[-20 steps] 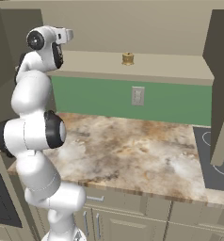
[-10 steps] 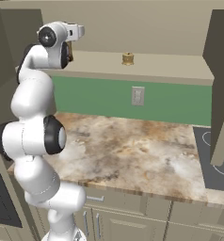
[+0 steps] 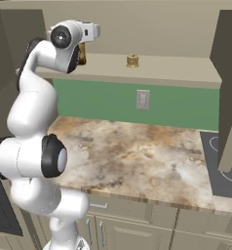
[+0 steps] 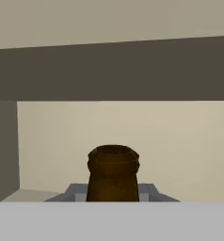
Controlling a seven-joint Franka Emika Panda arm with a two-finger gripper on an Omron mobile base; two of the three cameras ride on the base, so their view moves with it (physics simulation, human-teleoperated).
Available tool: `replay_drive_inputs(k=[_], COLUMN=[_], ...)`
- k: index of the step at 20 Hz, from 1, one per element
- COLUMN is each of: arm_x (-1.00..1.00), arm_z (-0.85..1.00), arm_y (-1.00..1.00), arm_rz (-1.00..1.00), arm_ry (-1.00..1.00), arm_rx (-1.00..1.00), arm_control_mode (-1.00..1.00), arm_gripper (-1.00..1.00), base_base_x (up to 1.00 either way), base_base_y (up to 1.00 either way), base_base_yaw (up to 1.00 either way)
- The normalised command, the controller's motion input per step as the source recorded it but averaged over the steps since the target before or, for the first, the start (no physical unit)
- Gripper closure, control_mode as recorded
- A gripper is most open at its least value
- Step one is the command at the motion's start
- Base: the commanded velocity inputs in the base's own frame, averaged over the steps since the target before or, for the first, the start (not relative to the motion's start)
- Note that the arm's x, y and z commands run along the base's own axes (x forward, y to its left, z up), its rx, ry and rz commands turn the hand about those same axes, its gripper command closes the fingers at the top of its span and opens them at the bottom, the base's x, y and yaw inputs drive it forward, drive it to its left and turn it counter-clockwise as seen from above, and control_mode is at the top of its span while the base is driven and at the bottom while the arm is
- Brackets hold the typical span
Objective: Get the candle and the beer from the cabinet and move them to the dining counter.
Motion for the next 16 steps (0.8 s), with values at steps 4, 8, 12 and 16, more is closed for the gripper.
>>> replay_drive_inputs(k=[4,8,12,16], arm_x=[-0.40,-0.51,-0.68,-0.78], arm_z=[0.00,0.00,0.13,0.21], arm_y=[-0.51,-0.44,-0.28,-0.06], arm_rz=[0.00,0.00,0.00,-0.04], arm_ry=[0.00,0.00,0.00,0.00], arm_rx=[0.00,0.00,0.00,0.00], arm_control_mode=[-1.00,-1.00,-1.00,-1.00], arm_gripper=[1.00,1.00,1.00,1.00], base_base_x=[0.00,0.00,0.00,0.00], base_base_y=[0.00,0.00,0.00,0.00], base_base_yaw=[0.00,0.00,0.00,0.00])
